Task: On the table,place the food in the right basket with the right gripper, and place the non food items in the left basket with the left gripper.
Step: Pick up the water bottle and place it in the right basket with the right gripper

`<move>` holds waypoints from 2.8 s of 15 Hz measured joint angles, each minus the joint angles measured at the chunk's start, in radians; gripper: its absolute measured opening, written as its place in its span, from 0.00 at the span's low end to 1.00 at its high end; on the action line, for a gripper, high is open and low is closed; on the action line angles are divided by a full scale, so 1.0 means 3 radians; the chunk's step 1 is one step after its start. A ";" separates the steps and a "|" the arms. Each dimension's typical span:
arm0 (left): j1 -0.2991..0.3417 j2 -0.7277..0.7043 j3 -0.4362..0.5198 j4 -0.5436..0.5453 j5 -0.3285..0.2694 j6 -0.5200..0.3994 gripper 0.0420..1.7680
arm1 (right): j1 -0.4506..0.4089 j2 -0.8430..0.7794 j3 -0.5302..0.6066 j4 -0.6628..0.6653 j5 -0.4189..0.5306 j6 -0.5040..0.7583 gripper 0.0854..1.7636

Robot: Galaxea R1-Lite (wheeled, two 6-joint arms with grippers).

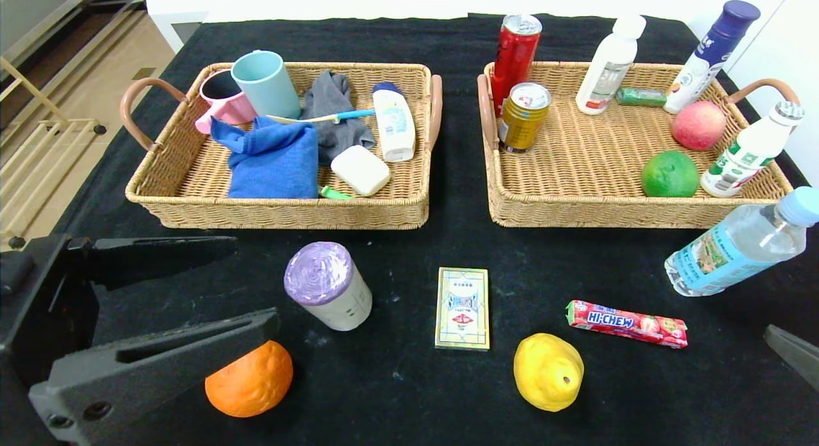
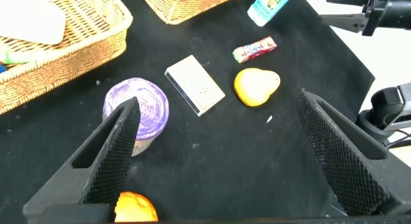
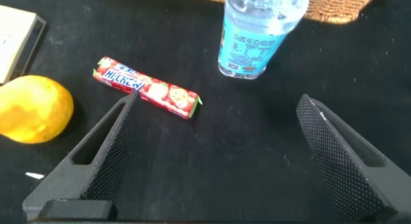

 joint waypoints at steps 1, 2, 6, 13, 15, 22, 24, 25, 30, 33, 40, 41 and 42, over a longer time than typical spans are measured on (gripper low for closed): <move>0.0001 -0.0001 0.0000 0.0000 0.0000 0.0000 1.00 | -0.0011 0.0024 -0.0004 -0.0021 -0.0021 0.0026 1.00; 0.0001 -0.0005 0.0001 0.0000 -0.0001 0.0000 1.00 | -0.0038 0.0053 -0.0030 -0.0035 -0.0024 0.0046 1.00; 0.0004 -0.0045 -0.0004 0.0000 0.0040 0.0001 1.00 | -0.0220 0.0278 -0.0072 -0.0354 -0.0030 0.0149 1.00; 0.0003 -0.0125 -0.0018 -0.0005 0.0073 0.0001 1.00 | -0.0370 0.0871 -0.0032 -0.1182 -0.0148 0.0218 1.00; 0.0003 -0.0140 -0.0018 -0.0004 0.0072 0.0001 1.00 | -0.0377 0.1033 -0.0027 -0.1366 -0.0167 0.0228 1.00; 0.0004 -0.0175 -0.0020 -0.0005 0.0070 0.0005 1.00 | -0.0379 0.1379 -0.0001 -0.1810 -0.0173 0.0333 1.00; 0.0004 -0.0182 -0.0020 -0.0004 0.0070 0.0006 1.00 | -0.0379 0.1409 -0.0011 -0.1840 -0.0167 0.0335 1.00; 0.0004 -0.0186 -0.0020 -0.0003 0.0072 0.0005 1.00 | -0.0382 0.1416 -0.0030 -0.1844 -0.0167 0.0335 1.00; 0.0003 -0.0199 -0.0012 0.0000 0.0070 0.0005 1.00 | -0.0401 0.1452 -0.0067 -0.1845 -0.0170 0.0332 1.00; 0.0000 -0.0215 -0.0010 0.0000 0.0067 0.0016 1.00 | -0.0436 0.1460 -0.0070 -0.1844 -0.0164 0.0330 0.78; -0.0006 -0.0282 0.0006 0.0000 0.0060 0.0057 1.00 | -0.0448 0.1466 -0.0042 -0.1853 -0.0154 0.0328 0.56; -0.0006 -0.0285 0.0006 0.0000 0.0060 0.0057 1.00 | -0.0447 0.1466 -0.0040 -0.1853 -0.0151 0.0328 0.56; -0.0006 -0.0287 0.0006 0.0000 0.0060 0.0056 1.00 | -0.0447 0.1466 -0.0038 -0.1853 -0.0152 0.0330 0.56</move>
